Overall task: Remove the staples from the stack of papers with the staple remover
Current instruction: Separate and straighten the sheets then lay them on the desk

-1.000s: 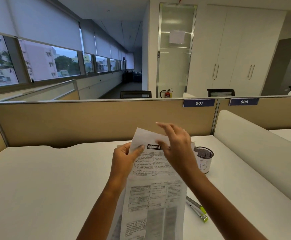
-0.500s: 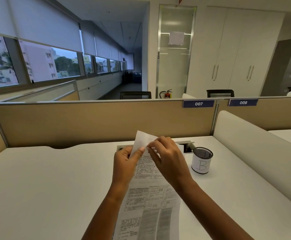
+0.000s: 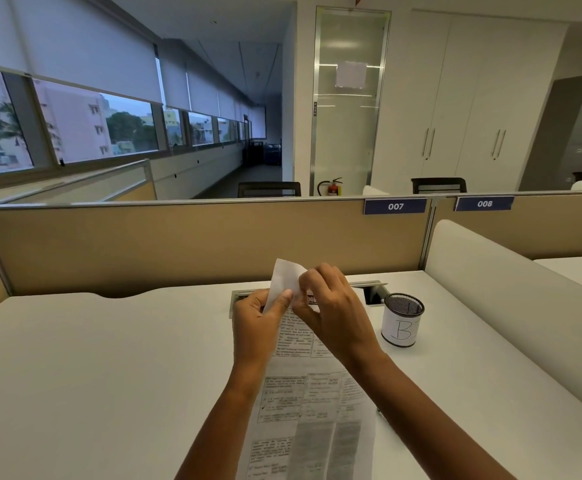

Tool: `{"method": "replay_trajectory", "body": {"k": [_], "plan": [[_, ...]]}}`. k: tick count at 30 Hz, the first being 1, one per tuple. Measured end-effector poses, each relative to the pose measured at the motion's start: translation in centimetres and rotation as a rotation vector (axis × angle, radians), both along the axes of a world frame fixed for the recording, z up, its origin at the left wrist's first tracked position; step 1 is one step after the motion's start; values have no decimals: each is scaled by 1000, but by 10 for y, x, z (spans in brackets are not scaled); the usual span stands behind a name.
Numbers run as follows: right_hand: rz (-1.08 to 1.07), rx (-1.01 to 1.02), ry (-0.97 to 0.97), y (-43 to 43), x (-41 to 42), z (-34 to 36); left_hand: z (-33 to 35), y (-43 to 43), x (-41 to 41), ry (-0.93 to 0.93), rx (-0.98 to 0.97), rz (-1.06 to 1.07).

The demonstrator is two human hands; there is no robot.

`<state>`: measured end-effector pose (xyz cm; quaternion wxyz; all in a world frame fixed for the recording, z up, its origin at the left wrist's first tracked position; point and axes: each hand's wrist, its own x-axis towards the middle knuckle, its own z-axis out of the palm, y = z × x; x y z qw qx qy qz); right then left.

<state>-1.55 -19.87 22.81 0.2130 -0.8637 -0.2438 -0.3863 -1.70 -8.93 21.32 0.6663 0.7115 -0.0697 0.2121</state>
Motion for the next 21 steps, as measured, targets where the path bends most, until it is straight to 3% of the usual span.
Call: {"method": "replay_trajectory", "body": {"k": [4, 9, 11, 16, 21], "plan": [[10, 154, 112, 5, 2, -4, -6, -1, 2, -84, 123, 127], [21, 174, 167, 7, 6, -1, -7, 7, 8, -34, 114, -13], [24, 155, 182, 9, 8, 1, -8, 7, 9, -41, 141, 37], [-24, 190, 277, 15, 13, 5, -12, -1, 9, -262, 261, 271], [-47, 281, 486, 15, 19, 10, -16, -4, 9, -364, 411, 349]]}}
